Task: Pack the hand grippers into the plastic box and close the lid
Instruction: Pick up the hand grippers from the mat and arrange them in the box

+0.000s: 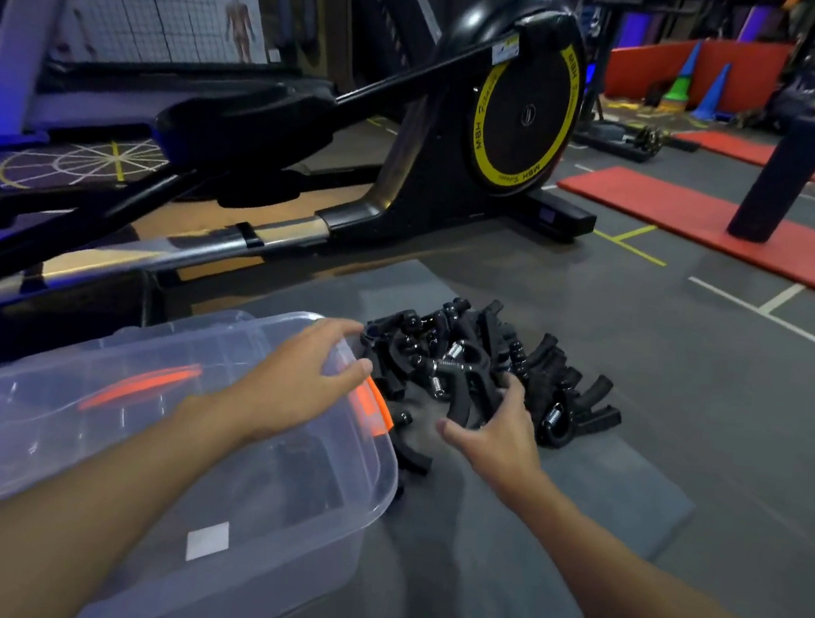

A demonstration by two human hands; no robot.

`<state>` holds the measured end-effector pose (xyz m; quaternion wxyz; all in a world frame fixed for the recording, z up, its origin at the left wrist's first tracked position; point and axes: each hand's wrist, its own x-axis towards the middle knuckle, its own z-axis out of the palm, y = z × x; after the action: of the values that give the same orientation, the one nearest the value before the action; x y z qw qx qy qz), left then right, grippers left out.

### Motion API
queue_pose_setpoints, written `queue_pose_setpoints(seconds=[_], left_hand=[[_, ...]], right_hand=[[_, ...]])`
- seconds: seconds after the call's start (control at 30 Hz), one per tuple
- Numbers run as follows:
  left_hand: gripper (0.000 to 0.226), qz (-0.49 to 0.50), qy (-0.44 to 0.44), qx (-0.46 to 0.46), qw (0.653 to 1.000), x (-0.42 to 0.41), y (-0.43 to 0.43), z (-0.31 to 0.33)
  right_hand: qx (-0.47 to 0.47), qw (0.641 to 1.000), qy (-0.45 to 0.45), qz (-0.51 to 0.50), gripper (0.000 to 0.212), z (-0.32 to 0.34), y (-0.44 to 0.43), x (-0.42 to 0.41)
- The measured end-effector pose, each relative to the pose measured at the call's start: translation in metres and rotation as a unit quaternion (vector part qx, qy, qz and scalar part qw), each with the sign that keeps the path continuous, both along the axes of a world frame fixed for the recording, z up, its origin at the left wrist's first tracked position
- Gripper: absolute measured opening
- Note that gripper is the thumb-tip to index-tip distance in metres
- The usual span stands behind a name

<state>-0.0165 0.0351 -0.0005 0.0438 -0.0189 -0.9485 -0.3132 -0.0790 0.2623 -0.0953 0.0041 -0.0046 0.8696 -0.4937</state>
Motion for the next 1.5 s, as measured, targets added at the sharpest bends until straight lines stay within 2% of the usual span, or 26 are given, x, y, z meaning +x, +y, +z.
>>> queue_pose_setpoints(seconds=[0.13, 0.2, 0.37, 0.53, 0.9, 0.97, 1.1, 1.17, 1.23, 1.3, 1.4, 1.5], left_hand=[[0.047, 0.028, 0.052, 0.046, 0.997, 0.009, -0.013, 0.025], [0.045, 0.045, 0.075, 0.063, 0.994, 0.017, -0.023, 0.035], [0.043, 0.091, 0.113, 0.142, 0.979, 0.057, -0.059, 0.051], [0.030, 0.124, 0.112, 0.173, 0.971, 0.106, -0.105, 0.048], [0.026, 0.217, 0.122, 0.177, 0.952, 0.158, -0.184, 0.003], [0.018, 0.207, 0.119, 0.147, 0.960, 0.157, -0.193, -0.002], [0.006, 0.165, 0.048, 0.001, 0.985, 0.155, -0.208, -0.018], [0.009, 0.145, -0.010, -0.090, 0.985, 0.155, -0.212, -0.024], [0.021, 0.138, -0.050, -0.130, 0.981, 0.155, -0.213, -0.028], [0.027, 0.131, -0.069, -0.169, 0.974, 0.153, -0.213, -0.031], [0.017, 0.137, -0.048, -0.262, 0.954, 0.150, -0.214, -0.033], [0.022, 0.148, -0.035, -0.272, 0.950, 0.150, -0.219, -0.035]], right_hand=[[-0.042, 0.997, 0.044, 0.051, 0.108, 0.059, -0.019, 0.017], [-0.060, 0.993, 0.057, 0.090, 0.112, 0.084, -0.033, 0.029], [-0.092, 0.976, 0.048, 0.189, 0.106, 0.126, -0.076, 0.073], [-0.100, 0.961, 0.010, 0.258, 0.106, 0.121, -0.129, 0.108], [-0.063, 0.921, -0.049, 0.382, 0.099, 0.093, -0.219, 0.150], [-0.046, 0.909, -0.065, 0.409, 0.086, 0.089, -0.220, 0.150], [0.101, 0.885, -0.026, 0.454, 0.071, 0.075, -0.203, 0.145], [0.166, 0.867, -0.006, 0.469, 0.059, 0.067, -0.197, 0.140], [0.211, 0.855, 0.005, 0.474, 0.045, 0.061, -0.196, 0.138], [0.236, 0.846, 0.026, 0.478, 0.042, 0.058, -0.199, 0.135], [0.237, 0.838, -0.005, 0.492, 0.037, 0.054, -0.212, 0.126], [0.205, 0.847, -0.058, 0.488, 0.051, 0.046, -0.236, 0.118]])
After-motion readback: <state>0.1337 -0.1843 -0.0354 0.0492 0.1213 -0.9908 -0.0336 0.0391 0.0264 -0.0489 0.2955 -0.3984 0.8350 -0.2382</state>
